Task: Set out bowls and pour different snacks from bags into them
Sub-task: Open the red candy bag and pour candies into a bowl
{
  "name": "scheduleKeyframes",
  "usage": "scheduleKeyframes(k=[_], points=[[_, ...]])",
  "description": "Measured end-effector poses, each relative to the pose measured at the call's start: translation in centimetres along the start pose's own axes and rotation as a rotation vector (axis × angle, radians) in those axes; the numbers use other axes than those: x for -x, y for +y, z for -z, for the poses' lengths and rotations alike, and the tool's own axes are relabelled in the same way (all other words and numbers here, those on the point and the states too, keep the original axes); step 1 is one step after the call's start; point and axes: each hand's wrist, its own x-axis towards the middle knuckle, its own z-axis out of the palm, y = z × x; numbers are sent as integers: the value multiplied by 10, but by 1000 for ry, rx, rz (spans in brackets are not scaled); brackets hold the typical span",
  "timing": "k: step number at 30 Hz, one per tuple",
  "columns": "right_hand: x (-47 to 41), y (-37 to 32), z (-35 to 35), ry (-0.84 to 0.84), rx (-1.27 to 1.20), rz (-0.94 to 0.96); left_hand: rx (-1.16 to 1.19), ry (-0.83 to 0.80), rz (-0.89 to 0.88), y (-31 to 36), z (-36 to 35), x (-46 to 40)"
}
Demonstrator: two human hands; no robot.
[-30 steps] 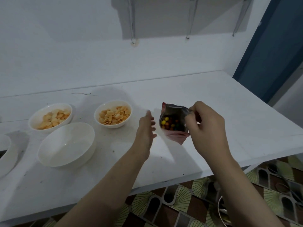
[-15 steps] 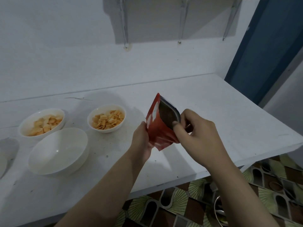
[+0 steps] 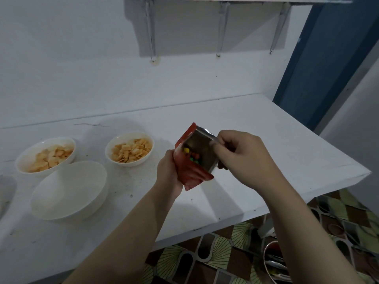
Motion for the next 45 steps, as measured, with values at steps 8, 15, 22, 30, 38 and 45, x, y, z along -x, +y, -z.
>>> scheduleKeyframes(k=[8,15,22,30,38,45], points=[[-2,-32,-23,33,-17,28,14,-53,-39,40,31,-1],[-11,-90,-65,-105,-89,26,-47,57,-155,104,82,4],[-26,-148,-128,2,-62,48,-148,129,-228,166,152,-11],[-37,-184,-207,54,-153,26,-236,207,-255,208,243,-35],[-46,-195,-266,118,-152,-41,-275,255,-316,223,301,-43],[-47,-209,-280,21,-263,-48,-363,329,-497,228,324,-45]])
